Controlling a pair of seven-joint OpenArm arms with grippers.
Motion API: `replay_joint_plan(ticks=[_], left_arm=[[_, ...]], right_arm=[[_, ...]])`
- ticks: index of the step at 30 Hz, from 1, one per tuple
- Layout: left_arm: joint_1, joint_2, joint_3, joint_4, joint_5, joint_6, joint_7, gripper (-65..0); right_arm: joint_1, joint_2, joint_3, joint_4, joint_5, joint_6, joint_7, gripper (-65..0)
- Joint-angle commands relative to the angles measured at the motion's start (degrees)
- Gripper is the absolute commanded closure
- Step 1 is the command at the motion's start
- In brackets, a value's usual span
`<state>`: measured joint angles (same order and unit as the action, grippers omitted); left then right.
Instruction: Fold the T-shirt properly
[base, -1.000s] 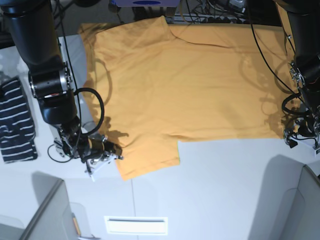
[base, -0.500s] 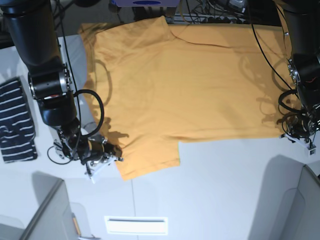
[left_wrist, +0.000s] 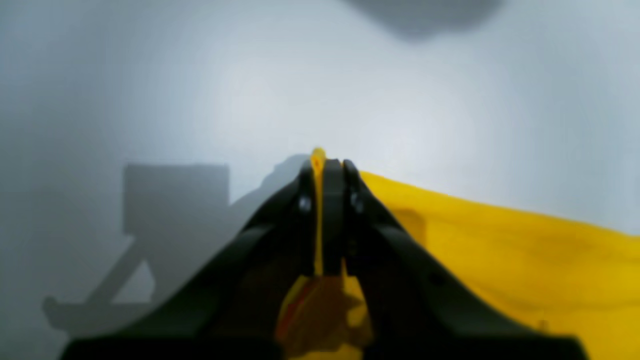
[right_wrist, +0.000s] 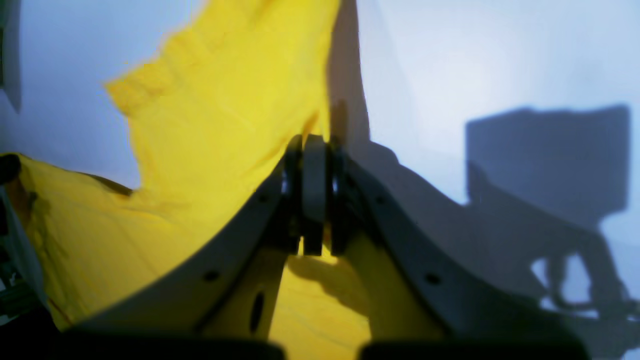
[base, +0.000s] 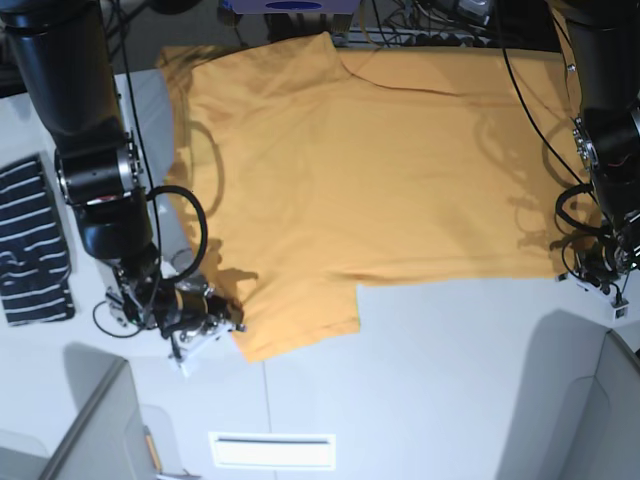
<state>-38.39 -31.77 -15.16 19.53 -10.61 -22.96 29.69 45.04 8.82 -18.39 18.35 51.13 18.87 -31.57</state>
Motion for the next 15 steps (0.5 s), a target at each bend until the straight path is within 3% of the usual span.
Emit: replay_joint_plan(ticks=[1, 15], left_arm=[[-3.06, -1.59, -0.09, 1.0, -0.42, -0.03, -1.25, 0.0], [-9.04, -1.77, -0.01, 1.53, -0.42, -0.03, 0.86, 0.0]], right_arm=[[3.18, 0.37, 0.06, 0.77, 0.87, 0.42, 1.37, 0.0], [6.44, 0.63, -0.02, 0.77, 0.78, 0.42, 4.8, 0.0]])
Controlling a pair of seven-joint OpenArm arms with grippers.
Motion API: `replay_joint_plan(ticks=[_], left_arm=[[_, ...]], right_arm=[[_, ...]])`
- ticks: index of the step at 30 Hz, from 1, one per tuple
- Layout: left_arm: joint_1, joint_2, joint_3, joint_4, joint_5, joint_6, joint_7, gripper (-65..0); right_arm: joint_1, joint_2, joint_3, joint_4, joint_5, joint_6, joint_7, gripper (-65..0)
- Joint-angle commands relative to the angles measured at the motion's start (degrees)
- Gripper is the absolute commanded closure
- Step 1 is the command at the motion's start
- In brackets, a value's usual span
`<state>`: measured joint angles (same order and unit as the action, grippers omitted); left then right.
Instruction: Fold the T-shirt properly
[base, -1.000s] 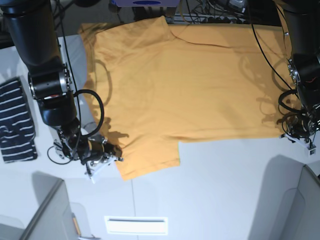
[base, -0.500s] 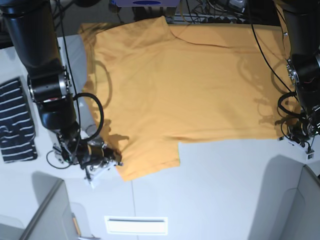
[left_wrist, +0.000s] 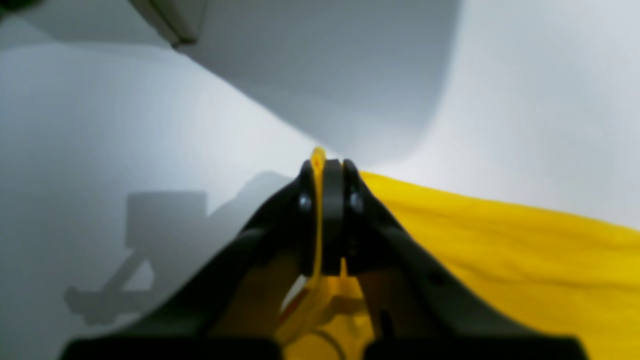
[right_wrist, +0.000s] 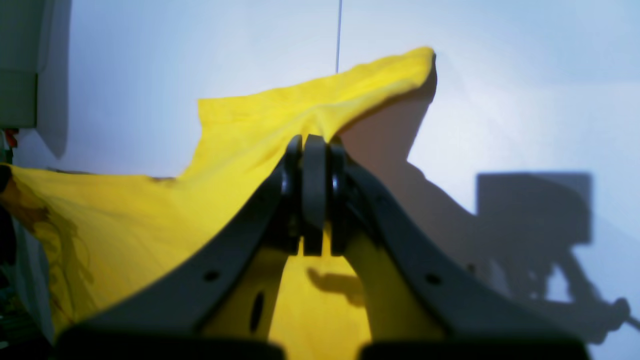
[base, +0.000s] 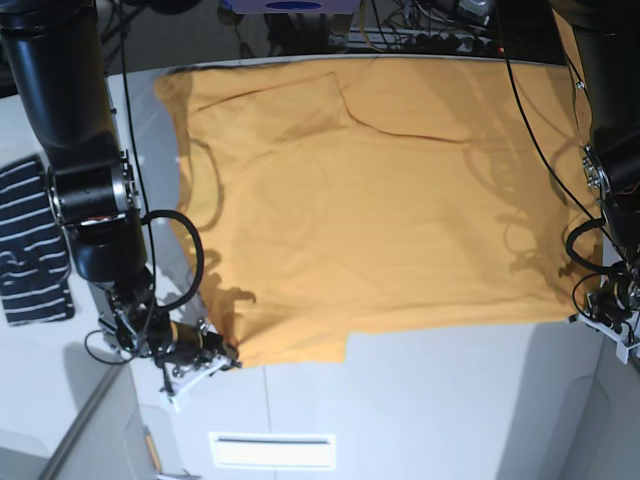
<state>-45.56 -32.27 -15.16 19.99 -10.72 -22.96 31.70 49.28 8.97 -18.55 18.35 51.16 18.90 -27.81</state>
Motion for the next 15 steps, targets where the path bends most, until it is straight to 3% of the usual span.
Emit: replay_joint_plan(ticks=[1, 8, 12, 15], left_arm=[[-1.69, -1.27, -0.01, 1.07, -0.31, -0.03, -1.07, 0.0], [0.95, -1.27, -0.01, 1.95, -0.31, -0.29, -0.98, 0.0], [7.28, -0.92, -0.09, 8.98, -0.4, -0.29, -0.98, 0.0], [11.67, -1.18, -1.59, 13.2, -5.67, -0.29, -0.89, 0.0]], right_arm=[[2.2, 0.48, 0.13, 0.77, 0.76, 0.4, 0.96, 0.0], [0.7, 0.65, 0.13, 0.77, 0.76, 0.75, 0.69, 0.0], [-0.27, 2.06, 0.13, 1.39, 0.76, 0.93, -1.68, 0.0], [-2.38, 3.2, 0.22, 5.87, 0.76, 0.93, -3.09, 0.0]])
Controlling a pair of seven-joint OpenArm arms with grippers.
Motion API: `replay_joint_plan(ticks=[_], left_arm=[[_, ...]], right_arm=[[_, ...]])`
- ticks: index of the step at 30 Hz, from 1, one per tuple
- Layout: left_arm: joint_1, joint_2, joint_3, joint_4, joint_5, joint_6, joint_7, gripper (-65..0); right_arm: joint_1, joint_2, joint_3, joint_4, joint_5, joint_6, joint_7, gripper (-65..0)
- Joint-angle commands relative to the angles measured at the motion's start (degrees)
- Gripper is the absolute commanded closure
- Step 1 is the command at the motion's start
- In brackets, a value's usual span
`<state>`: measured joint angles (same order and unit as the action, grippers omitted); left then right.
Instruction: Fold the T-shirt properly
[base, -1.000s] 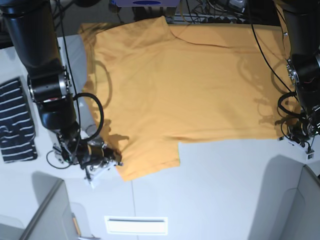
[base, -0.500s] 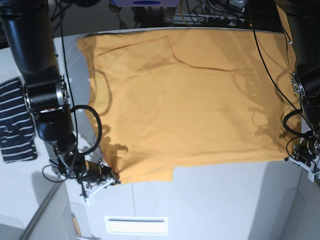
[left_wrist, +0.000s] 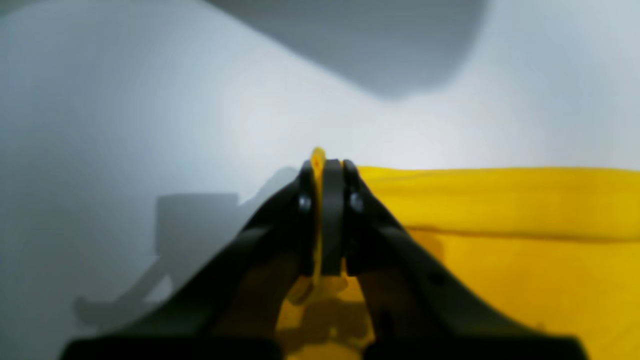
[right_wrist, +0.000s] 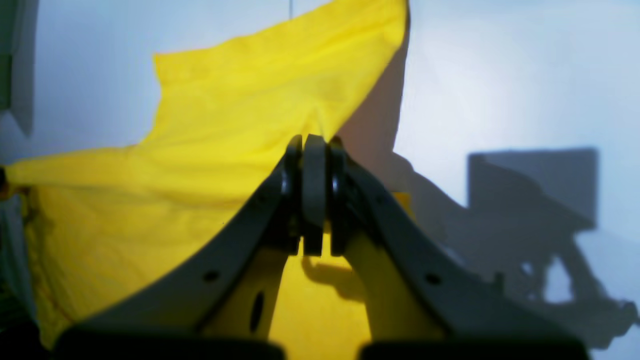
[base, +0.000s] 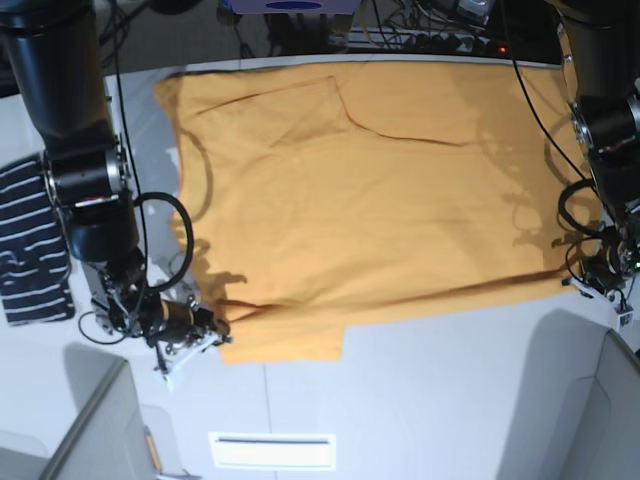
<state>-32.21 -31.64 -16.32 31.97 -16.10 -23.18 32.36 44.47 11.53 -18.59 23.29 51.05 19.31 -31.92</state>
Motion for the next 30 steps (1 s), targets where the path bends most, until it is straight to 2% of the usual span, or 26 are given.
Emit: replay_joint_plan(ticks=[1, 5, 11, 12, 16, 21, 25, 30], left_arm=[[-0.45, -1.9, -1.57, 2.45, -3.11, -0.07, -0.58, 0.0], [4.21, -3.04, -2.98, 10.28, -9.35, -0.07, 4.78, 0.0], [9.83, -3.22, -3.77, 18.54, -9.88, -0.07, 7.16, 0.0], [10.18, -3.31, -3.86, 18.89, -9.97, -0.07, 7.68, 0.0], [14.23, -3.31, -8.52, 23.37, -9.88, -0.07, 9.53, 0.0], [19.15, -3.13, -11.95, 31.11, -9.88, -0.07, 12.52, 0.0], [21.17, -3.04, -12.83, 33.4, -9.88, -0.07, 12.78, 0.0], [23.2, -3.04, -12.91, 36.21, -9.97, -0.07, 14.81, 0.0]], right_arm=[[1.73, 1.0, 0.26, 3.04, 0.87, 0.43, 0.05, 0.0], [-0.82, 1.44, 0.52, 9.46, 0.95, 0.07, -2.5, 0.0], [-3.98, 1.44, 0.61, 13.77, 1.3, -0.01, -4.87, 0.0], [-4.86, 2.23, 0.61, 15.17, 1.3, -0.01, -4.96, 0.0], [-7.68, 3.55, 0.7, 20.8, 1.39, -0.1, -6.36, 0.0], [-10.67, 4.6, 0.88, 27.39, 1.48, -3.79, -7.33, 0.0], [-14.45, 4.34, 7.56, 34.51, 1.39, -5.82, -10.41, 0.0], [-17.43, 4.43, 12.66, 41.28, 1.04, -6.34, -15.15, 0.0]])
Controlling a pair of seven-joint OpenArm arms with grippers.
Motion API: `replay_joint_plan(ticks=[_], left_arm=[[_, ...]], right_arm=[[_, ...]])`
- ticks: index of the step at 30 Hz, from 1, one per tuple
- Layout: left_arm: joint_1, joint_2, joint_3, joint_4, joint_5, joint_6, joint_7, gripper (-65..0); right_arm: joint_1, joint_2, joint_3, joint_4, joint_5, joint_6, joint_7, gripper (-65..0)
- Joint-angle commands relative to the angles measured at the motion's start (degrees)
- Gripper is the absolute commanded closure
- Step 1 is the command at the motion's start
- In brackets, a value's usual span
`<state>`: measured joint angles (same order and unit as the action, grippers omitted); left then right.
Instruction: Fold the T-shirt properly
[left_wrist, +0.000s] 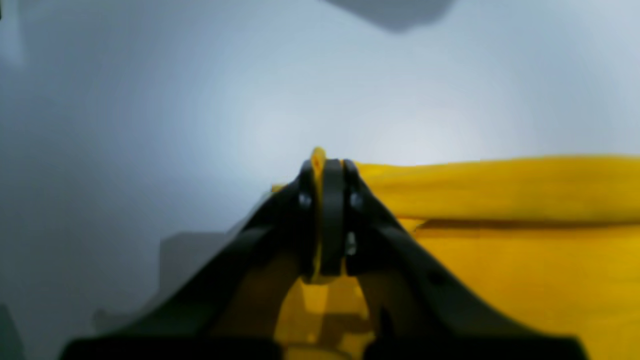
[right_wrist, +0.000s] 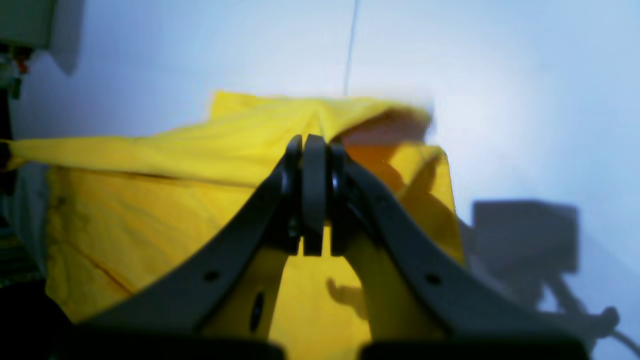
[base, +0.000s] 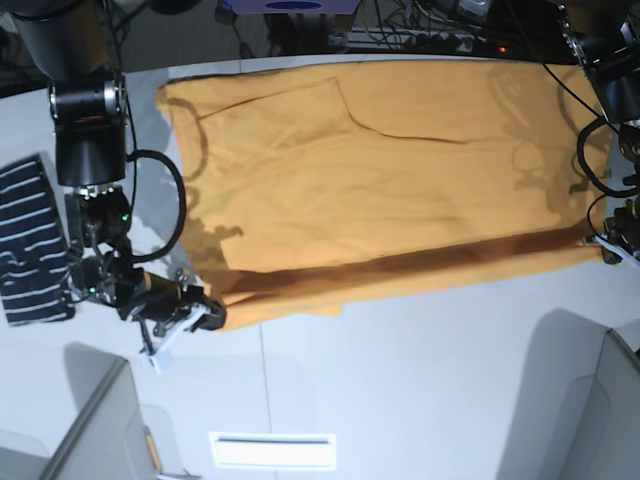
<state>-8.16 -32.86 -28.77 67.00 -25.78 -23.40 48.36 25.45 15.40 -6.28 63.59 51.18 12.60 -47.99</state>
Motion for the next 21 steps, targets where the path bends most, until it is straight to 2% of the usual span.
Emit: replay_joint_plan(ticks=[1, 8, 11, 16, 21], left_arm=[[-0.14, -1.82, -0.46, 2.23, -0.29, 0.15, -0.58, 0.0], [4.95, -1.73, -0.9, 8.65, -0.29, 0.15, -0.05, 0.0], [6.8, -1.56, -4.85, 8.65, -0.29, -0.03, -0.05, 0.0], [8.73, -1.03, -6.52, 8.65, -0.29, -5.39, -0.05, 0.0], [11.2, -0.94, -8.81, 8.82, -0.29, -5.83, -0.05, 0.0]], right_arm=[[1.32, 0.65, 0.35, 1.42, 0.91, 0.37, 0.21, 0.0], [-2.55, 0.73, 2.37, 1.95, 1.17, 0.28, -1.11, 0.0], [-5.01, 0.73, 2.28, 5.37, 1.26, 0.28, -1.11, 0.0], [-8.0, 0.65, 2.46, 9.33, 1.26, 0.28, -1.2, 0.0], [-9.94, 0.38, 2.46, 11.35, 1.35, 0.28, -1.82, 0.0]])
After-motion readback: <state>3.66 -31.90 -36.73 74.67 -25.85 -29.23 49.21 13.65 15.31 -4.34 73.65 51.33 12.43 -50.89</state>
